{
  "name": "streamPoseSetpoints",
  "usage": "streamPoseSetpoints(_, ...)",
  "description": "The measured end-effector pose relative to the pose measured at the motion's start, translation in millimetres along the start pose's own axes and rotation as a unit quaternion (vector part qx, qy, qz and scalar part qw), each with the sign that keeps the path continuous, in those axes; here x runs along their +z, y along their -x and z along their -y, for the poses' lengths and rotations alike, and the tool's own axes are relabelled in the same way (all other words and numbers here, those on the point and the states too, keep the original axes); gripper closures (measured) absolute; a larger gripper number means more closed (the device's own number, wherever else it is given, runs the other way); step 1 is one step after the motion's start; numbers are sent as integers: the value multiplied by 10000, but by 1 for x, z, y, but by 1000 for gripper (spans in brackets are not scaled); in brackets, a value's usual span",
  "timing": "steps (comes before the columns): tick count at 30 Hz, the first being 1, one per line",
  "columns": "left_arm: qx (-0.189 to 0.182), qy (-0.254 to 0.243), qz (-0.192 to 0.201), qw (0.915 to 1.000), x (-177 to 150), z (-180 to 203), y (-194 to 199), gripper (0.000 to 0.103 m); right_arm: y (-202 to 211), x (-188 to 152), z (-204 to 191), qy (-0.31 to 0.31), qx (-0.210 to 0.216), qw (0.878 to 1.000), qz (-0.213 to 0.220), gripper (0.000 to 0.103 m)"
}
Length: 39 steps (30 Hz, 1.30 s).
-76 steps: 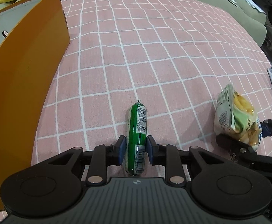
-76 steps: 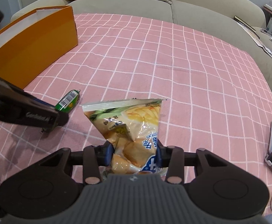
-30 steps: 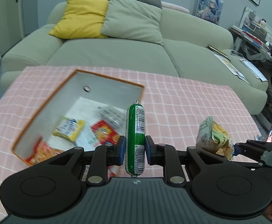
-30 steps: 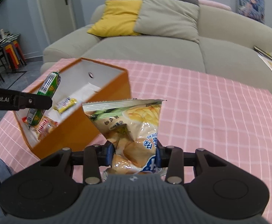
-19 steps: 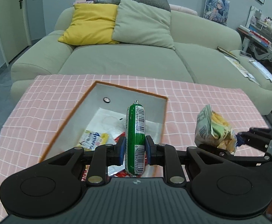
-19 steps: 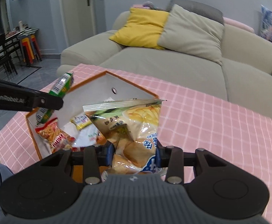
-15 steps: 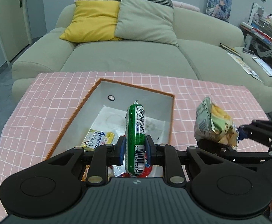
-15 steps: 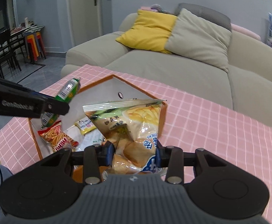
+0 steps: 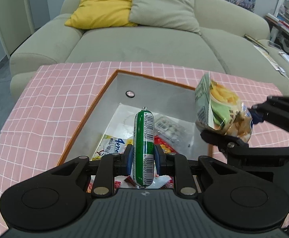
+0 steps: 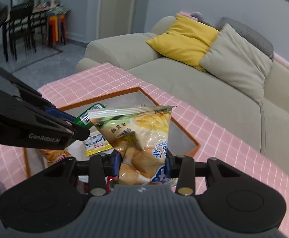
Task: Organize snacks
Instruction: 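Lower both snacks into the shoebox and open both tools to release them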
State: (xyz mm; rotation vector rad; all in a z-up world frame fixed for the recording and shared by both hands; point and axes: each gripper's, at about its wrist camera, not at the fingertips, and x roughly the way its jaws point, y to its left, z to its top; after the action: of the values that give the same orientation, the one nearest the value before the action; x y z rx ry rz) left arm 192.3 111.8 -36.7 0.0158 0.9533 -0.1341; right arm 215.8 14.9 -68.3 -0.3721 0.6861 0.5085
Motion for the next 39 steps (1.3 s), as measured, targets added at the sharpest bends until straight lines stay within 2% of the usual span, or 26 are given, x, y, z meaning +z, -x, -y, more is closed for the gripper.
streamPoseSetpoints(12, -18, -34, -541, 9985, 6, -14, -53, 79, -70, 9, -15, 1144, 0, 9926, -417, 65)
streamPoseSetpoints(28, -75, -20, -942, 9955, 1, -15, -95, 79, -117, -6, -19, 1471, 38, 9846, -947, 65)
streamPoseSetpoints(33, -29, -21, -1060, 9944, 0, -15, -106, 79, -130, -11, -15, 1388, 70, 9835, -1161, 65)
streamPoseSetpoints(39, -4, -7, -1168, 9932, -3, -15, -112, 78, -135, -8, -13, 1381, 132, 9829, -1214, 64)
